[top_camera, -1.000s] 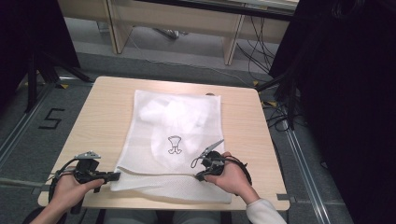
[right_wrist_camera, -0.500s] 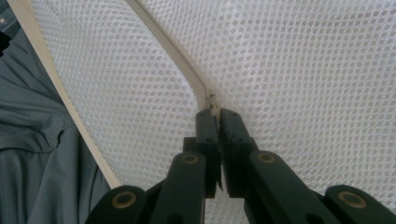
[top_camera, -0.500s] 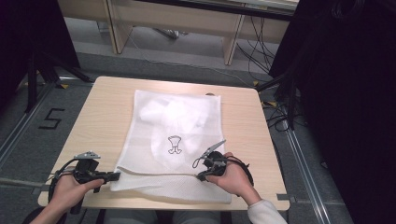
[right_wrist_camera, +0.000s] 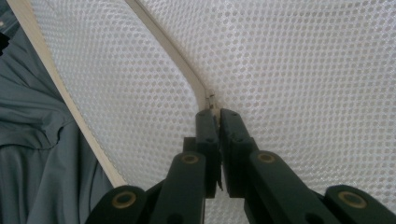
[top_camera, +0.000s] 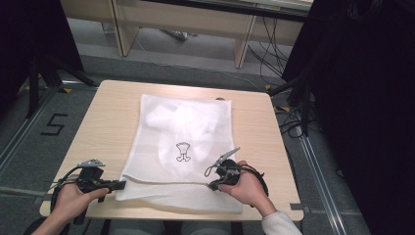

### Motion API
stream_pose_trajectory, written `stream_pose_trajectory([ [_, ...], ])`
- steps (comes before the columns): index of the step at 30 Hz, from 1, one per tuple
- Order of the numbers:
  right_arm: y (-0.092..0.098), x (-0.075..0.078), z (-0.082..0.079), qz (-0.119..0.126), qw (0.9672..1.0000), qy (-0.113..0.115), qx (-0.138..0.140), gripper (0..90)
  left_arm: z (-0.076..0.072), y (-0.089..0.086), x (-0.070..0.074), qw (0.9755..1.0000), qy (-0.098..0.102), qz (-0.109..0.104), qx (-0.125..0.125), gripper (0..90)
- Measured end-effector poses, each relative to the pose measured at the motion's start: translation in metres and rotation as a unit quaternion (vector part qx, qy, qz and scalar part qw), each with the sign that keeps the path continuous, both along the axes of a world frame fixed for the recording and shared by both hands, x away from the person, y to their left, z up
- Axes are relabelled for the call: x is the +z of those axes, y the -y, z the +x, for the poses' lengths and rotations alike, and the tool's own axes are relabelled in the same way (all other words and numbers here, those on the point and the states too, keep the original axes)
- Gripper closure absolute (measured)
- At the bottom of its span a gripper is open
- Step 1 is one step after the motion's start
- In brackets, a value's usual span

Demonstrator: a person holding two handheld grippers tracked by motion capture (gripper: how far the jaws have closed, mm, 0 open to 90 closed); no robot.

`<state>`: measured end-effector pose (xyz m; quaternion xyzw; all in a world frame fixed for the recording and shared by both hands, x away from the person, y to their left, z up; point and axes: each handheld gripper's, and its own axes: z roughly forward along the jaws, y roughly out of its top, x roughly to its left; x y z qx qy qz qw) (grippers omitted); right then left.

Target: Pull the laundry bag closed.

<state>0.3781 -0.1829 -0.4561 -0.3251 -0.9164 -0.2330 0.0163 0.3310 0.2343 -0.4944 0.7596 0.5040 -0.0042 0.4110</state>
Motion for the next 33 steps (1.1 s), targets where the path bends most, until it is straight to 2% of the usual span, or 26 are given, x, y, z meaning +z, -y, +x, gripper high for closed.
stream_pose_trajectory([
  [1, 0.0, 0.001, -0.002, -0.002, 0.9998, -0.01, -0.015, 87.9, 0.0, 0.0, 0.0, 1.0, 0.0, 0.0, 0.0, 86.3],
  [4, 0.002, 0.002, -0.001, -0.002, 1.0, -0.001, -0.009, 87.9, 0.0, 0.0, 0.0, 1.0, 0.001, 0.001, 0.0, 86.3],
  [5, 0.002, 0.002, -0.001, -0.001, 0.9999, -0.007, -0.013, 87.9, 0.0, 0.0, 0.0, 1.0, 0.001, 0.001, 0.0, 86.3],
  [13, 0.004, 0.004, -0.002, -0.005, 1.0, -0.001, -0.005, 87.9, 0.0, 0.0, 0.0, 1.0, 0.003, 0.002, 0.0, 86.3],
  [14, 0.004, 0.005, -0.002, -0.003, 1.0, -0.005, -0.008, 87.9, 0.0, 0.0, 0.001, 1.0, 0.004, 0.0, 0.002, 86.3],
  [15, 0.005, 0.005, -0.001, -0.002, 1.0, 0.003, -0.001, 87.9, 0.0, 0.0, 0.001, 1.0, 0.005, 0.0, 0.002, 86.3],
  [20, 0.004, 0.006, -0.003, -0.003, 0.9999, -0.007, -0.013, 87.9, -0.001, -0.001, 0.001, 1.0, 0.005, -0.002, 0.002, 86.3],
  [21, 0.006, 0.005, -0.002, -0.003, 1.0, 0.002, -0.003, 87.9, -0.001, -0.001, 0.001, 1.0, 0.005, -0.002, 0.002, 86.3],
  [25, 0.008, 0.006, -0.001, 0.0, 1.0, 0.003, -0.005, 87.9, -0.001, 0.0, 0.001, 1.0, 0.005, -0.002, 0.002, 86.3],
  [26, 0.008, 0.007, -0.002, -0.001, 1.0, 0.0, -0.005, 87.9, -0.001, -0.001, 0.001, 1.0, 0.004, -0.001, 0.002, 86.3],
  [27, 0.008, 0.007, -0.003, -0.005, 0.9998, -0.008, -0.017, 87.9, -0.001, -0.001, 0.001, 1.0, 0.004, -0.003, 0.003, 86.3],
  [30, 0.011, 0.007, -0.001, -0.002, 1.0, 0.001, -0.009, 87.9, -0.001, -0.001, 0.001, 1.0, 0.005, -0.003, 0.002, 86.3],
  [31, 0.011, 0.008, -0.003, -0.004, 0.9997, -0.008, -0.021, 87.9, -0.001, -0.001, 0.001, 1.0, 0.004, -0.003, 0.002, 86.3],
  [32, 0.012, 0.008, -0.003, -0.002, 0.9997, -0.01, -0.02, 87.9, -0.001, -0.001, 0.001, 1.0, 0.004, -0.003, 0.002, 86.3],
  [33, 0.013, 0.007, -0.002, -0.002, 0.9999, -0.001, -0.015, 87.9, -0.001, 0.0, 0.001, 1.0, 0.005, -0.002, 0.002, 86.3],
])
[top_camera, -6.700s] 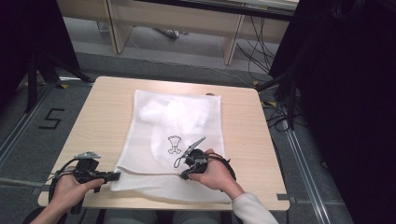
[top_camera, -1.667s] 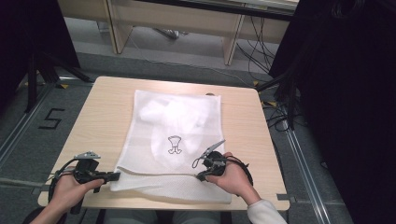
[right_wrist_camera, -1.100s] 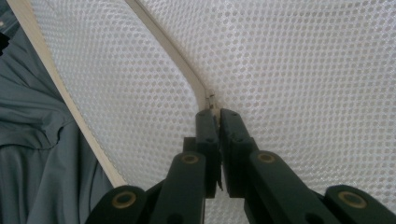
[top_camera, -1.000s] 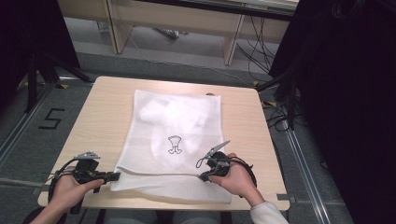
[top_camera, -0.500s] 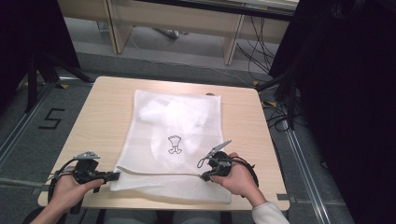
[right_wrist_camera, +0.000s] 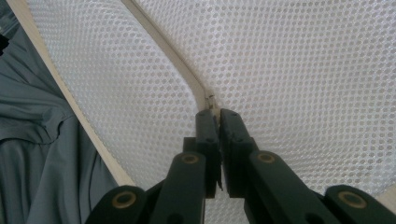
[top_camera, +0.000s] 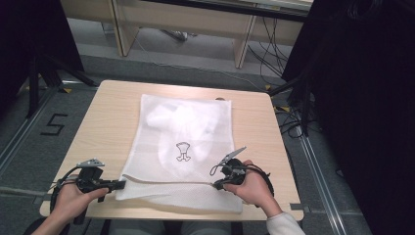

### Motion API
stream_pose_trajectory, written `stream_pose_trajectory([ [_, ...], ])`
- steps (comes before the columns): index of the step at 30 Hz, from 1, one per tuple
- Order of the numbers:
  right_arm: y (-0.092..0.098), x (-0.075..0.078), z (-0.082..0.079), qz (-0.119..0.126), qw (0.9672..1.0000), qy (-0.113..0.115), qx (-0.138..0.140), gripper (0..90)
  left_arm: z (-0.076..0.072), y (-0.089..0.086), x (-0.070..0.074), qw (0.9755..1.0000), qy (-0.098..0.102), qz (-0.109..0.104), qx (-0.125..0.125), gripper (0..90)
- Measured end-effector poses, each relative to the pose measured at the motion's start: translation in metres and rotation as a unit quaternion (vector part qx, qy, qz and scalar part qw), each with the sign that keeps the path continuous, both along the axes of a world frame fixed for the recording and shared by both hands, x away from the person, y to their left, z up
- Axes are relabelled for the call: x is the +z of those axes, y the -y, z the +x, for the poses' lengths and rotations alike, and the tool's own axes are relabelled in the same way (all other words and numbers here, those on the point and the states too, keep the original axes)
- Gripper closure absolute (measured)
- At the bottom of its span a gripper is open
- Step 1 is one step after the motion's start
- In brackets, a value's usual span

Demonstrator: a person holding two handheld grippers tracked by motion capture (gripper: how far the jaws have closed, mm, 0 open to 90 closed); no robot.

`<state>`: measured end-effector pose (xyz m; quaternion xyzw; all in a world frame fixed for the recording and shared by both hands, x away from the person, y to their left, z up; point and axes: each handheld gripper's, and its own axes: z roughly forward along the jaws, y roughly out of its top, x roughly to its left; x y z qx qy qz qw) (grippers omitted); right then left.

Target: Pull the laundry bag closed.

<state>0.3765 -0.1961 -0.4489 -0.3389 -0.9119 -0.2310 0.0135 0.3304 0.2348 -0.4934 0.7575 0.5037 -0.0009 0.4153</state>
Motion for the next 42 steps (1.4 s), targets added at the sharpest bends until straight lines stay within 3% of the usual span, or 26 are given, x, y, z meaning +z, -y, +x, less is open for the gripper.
stream_pose_trajectory([
  [10, 0.004, 0.001, -0.002, -0.002, 0.9999, -0.007, -0.009, 87.9, 0.0, 0.0, 0.0, 1.0, 0.0, -0.003, 0.002, 86.3],
  [14, 0.007, -0.001, 0.001, 0.006, 1.0, -0.001, 0.004, 87.8, 0.0, 0.0, 0.0, 1.0, 0.0, -0.004, 0.002, 86.3],
  [19, 0.008, 0.002, -0.001, -0.001, 0.9999, -0.006, -0.012, 87.9, 0.0, -0.001, 0.0, 1.0, 0.0, -0.004, 0.001, 86.3],
  [26, 0.013, 0.002, -0.002, 0.005, 0.9998, -0.004, -0.018, 87.9, 0.0, -0.001, 0.001, 1.0, 0.002, -0.005, 0.001, 86.3],
  [29, 0.014, 0.002, -0.001, -0.002, 0.9999, -0.002, -0.017, 87.9, 0.0, -0.001, 0.001, 1.0, 0.0, -0.004, 0.002, 86.3],
  [31, 0.016, 0.002, -0.001, 0.004, 1.0, 0.0, -0.006, 87.9, 0.0, 0.0, 0.001, 1.0, 0.0, -0.003, 0.003, 86.3],
  [42, 0.023, 0.002, -0.001, 0.004, 0.9998, -0.006, -0.019, 87.9, 0.0, -0.001, 0.001, 1.0, 0.001, -0.003, 0.005, 86.4],
])
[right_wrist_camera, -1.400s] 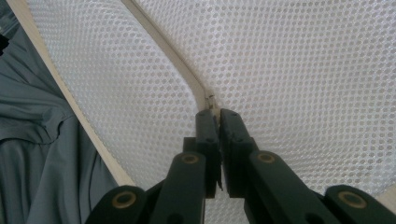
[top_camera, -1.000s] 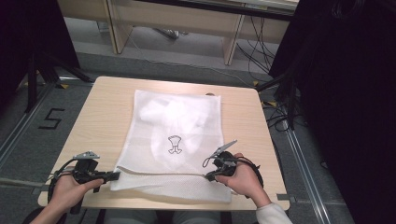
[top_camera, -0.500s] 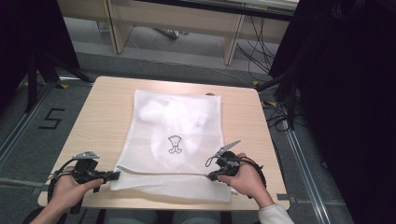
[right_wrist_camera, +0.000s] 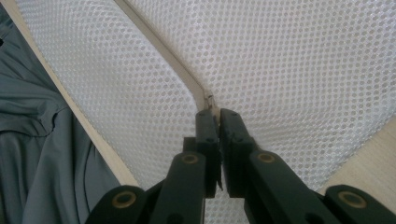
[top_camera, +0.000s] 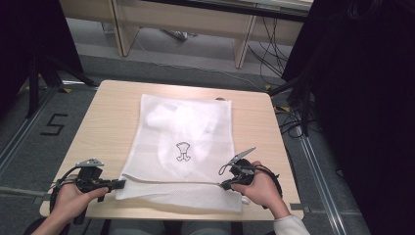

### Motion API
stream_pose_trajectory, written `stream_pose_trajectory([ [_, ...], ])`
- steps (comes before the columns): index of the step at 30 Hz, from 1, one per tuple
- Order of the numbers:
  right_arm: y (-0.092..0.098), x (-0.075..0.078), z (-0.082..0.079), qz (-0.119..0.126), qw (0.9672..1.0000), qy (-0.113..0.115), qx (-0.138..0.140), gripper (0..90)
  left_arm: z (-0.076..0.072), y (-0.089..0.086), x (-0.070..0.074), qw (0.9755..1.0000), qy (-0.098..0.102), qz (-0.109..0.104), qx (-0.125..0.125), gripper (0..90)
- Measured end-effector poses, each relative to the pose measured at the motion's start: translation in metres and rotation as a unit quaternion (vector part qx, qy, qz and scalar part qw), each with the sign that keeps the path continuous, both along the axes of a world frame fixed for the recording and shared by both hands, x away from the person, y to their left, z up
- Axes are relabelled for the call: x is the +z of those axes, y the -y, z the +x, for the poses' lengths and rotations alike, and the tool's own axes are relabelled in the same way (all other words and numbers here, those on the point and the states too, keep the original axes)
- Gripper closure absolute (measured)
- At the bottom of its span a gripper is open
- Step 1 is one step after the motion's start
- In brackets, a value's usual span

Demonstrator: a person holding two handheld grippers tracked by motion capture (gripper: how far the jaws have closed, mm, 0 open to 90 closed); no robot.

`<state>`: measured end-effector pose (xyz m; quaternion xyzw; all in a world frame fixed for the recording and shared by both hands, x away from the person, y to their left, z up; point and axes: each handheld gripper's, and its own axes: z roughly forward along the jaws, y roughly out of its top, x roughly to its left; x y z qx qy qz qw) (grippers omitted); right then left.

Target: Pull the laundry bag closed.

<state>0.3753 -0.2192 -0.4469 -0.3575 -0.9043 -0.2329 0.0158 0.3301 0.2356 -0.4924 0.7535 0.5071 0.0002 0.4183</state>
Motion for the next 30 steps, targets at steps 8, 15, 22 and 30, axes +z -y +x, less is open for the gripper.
stream_pose_trajectory([
  [8, 0.004, 0.001, -0.001, 0.001, 0.9999, -0.003, -0.011, 87.9, 0.0, 0.0, 0.0, 1.0, 0.0, 0.0, 0.0, 86.4],
  [15, 0.01, 0.003, -0.001, -0.002, 0.9999, -0.001, -0.014, 87.8, 0.0, 0.0, 0.0, 1.0, -0.003, -0.003, 0.004, 86.5],
  [22, 0.014, 0.004, -0.002, -0.006, 0.9997, -0.003, -0.022, 87.8, 0.0, 0.0, 0.0, 1.0, -0.002, -0.004, 0.005, 86.5],
  [30, 0.023, 0.005, -0.002, -0.009, 0.9992, 0.0, -0.039, 87.8, 0.0, 0.0, 0.0, 1.0, -0.001, -0.004, 0.0, 86.5],
])
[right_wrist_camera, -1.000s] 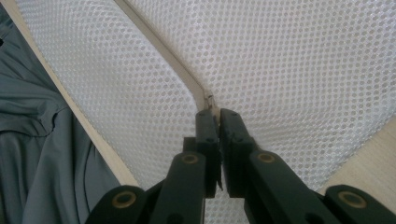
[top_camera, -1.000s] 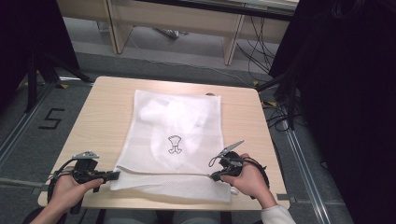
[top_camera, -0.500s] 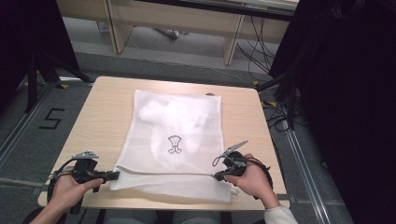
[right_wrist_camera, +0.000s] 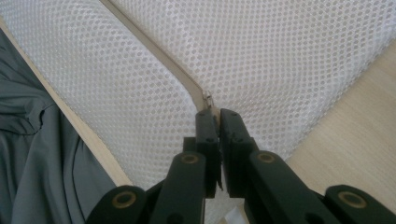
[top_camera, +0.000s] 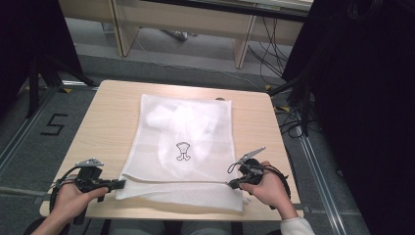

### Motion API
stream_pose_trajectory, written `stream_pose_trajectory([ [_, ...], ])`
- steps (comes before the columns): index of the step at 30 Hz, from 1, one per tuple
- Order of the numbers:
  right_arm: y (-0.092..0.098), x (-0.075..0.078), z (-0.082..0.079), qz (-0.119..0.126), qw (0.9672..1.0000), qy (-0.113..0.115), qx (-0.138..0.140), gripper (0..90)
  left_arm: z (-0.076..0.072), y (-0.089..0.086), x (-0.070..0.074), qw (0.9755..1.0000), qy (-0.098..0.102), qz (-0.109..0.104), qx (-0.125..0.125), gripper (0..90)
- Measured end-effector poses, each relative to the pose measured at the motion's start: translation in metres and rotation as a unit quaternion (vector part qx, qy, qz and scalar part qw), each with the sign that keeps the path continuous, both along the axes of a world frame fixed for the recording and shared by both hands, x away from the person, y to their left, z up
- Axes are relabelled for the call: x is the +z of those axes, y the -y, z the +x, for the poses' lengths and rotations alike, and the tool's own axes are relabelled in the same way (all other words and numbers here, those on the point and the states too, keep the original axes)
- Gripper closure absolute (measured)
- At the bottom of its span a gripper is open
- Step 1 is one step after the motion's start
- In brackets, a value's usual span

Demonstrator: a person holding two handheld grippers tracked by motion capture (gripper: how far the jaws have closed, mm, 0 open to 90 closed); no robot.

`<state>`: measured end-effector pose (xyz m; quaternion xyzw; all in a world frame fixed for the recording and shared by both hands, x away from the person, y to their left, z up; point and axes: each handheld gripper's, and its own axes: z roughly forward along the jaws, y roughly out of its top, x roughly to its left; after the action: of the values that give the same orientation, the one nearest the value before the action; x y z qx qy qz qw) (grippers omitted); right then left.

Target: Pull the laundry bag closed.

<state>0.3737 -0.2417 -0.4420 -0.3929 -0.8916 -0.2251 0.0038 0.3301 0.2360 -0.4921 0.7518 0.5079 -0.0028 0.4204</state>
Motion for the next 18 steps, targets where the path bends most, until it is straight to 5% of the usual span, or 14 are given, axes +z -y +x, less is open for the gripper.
stream_pose_trajectory([
  [7, 0.005, -0.001, 0.003, 0.003, 0.9998, 0.013, 0.013, 87.9, 0.0, 0.0, 0.001, 1.0, 0.0, -0.003, 0.001, 86.5],
  [11, 0.007, 0.001, 0.001, -0.005, 0.9999, 0.006, -0.015, 87.8, -0.001, 0.0, 0.001, 1.0, 0.0, -0.003, 0.001, 86.5],
  [18, 0.013, -0.001, 0.003, -0.005, 0.9999, 0.012, -0.008, 87.9, -0.001, -0.001, 0.001, 1.0, 0.0, -0.005, -0.001, 86.5],
])
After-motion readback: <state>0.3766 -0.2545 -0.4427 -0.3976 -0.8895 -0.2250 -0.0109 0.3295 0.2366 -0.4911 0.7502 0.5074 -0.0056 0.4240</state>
